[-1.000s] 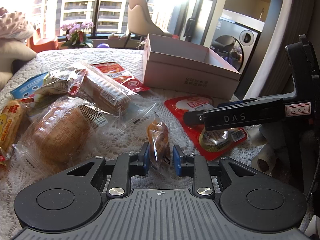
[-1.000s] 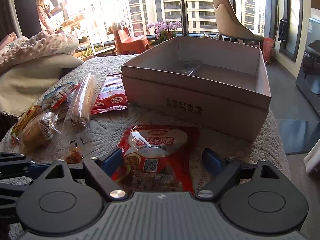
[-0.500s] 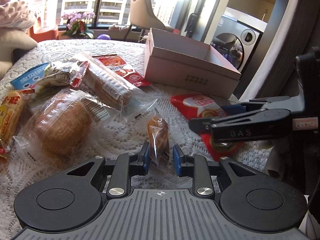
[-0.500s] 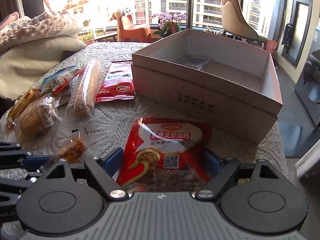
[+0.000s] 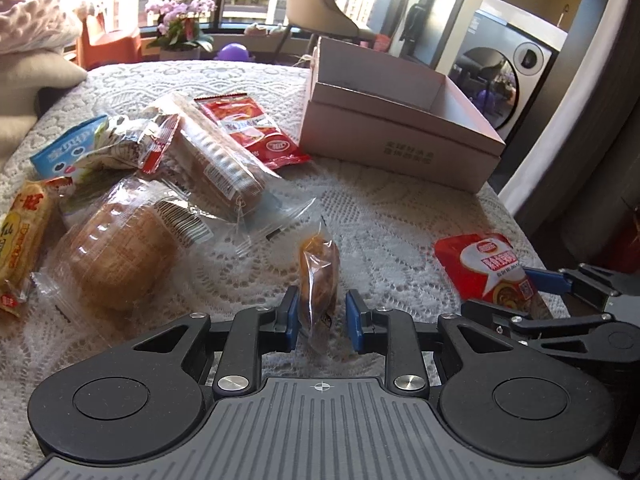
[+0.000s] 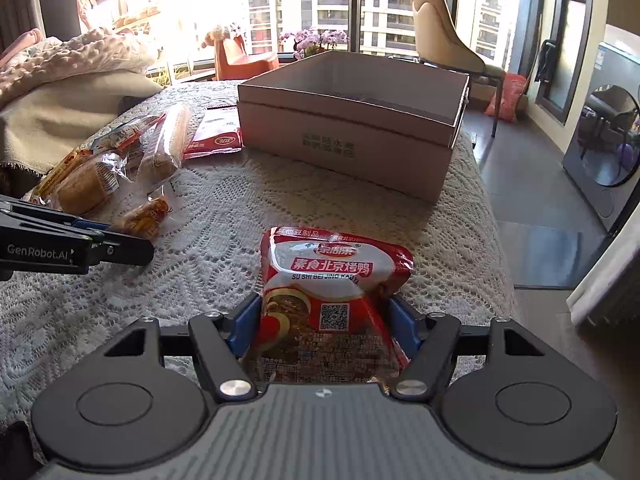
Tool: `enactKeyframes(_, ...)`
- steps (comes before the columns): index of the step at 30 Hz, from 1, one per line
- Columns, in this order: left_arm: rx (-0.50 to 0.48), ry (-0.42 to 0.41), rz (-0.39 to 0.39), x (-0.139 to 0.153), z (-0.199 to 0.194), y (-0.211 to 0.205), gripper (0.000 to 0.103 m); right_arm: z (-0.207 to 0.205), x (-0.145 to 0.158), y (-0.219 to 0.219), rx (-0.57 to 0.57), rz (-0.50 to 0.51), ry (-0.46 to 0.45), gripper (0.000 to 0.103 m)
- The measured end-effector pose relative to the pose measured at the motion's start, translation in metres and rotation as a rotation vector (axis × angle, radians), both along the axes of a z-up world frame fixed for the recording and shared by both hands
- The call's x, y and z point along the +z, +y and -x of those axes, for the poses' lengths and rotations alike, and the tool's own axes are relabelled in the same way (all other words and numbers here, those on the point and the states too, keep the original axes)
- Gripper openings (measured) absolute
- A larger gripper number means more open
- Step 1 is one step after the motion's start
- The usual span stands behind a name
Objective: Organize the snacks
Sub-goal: 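Lift the red QR-code bag with the right tool while the left holds the orange snack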
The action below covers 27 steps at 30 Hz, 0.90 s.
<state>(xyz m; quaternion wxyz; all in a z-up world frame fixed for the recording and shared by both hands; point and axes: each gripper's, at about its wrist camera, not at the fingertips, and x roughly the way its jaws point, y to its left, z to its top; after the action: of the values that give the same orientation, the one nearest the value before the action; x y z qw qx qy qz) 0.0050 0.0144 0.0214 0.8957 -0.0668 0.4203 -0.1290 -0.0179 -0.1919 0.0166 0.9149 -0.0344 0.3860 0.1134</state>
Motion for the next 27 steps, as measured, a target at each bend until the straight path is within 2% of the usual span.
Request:
enactKeyframes(7, 0.04, 0.036, 0.139, -0.006, -0.012, 0.013, 0.028, -0.001, -0.004, 0.003, -0.044, 0.014, 0.002, 0.089)
enactKeyframes(10, 0.023, 0.019, 0.129, -0.007, -0.014, 0.011, 0.028, 0.002, -0.007, 0.001, -0.047, 0.007, -0.014, 0.093)
enactKeyframes(12, 0.014, 0.013, 0.113, -0.007, -0.014, 0.008, 0.028, 0.007, -0.009, 0.002, -0.038, 0.003, -0.02, 0.101)
enactKeyframes(14, 0.01, 0.01, 0.095, -0.006, -0.014, 0.005, 0.028, 0.008, -0.008, 0.002, -0.044, 0.001, -0.001, 0.103)
enactKeyframes(19, -0.017, -0.02, 0.024, -0.005, -0.01, -0.005, 0.028, 0.003, -0.006, 0.003, -0.034, 0.009, 0.026, 0.103)
enactKeyframes(24, -0.019, -0.036, 0.012, -0.006, -0.007, -0.007, 0.028, -0.009, -0.005, 0.003, -0.02, -0.002, 0.031, 0.102)
enactKeyframes(25, -0.02, -0.037, 0.013, -0.006, -0.007, -0.006, 0.028, -0.01, -0.004, 0.002, -0.036, -0.004, 0.032, 0.099)
enactKeyframes(26, -0.024, -0.038, 0.013, -0.006, -0.006, -0.005, 0.028, -0.011, -0.001, 0.002, -0.049, -0.001, 0.027, 0.087)
enactKeyframes(27, -0.029, -0.04, 0.01, -0.006, -0.006, -0.005, 0.028, -0.012, 0.002, 0.001, -0.045, 0.0, 0.036, 0.083)
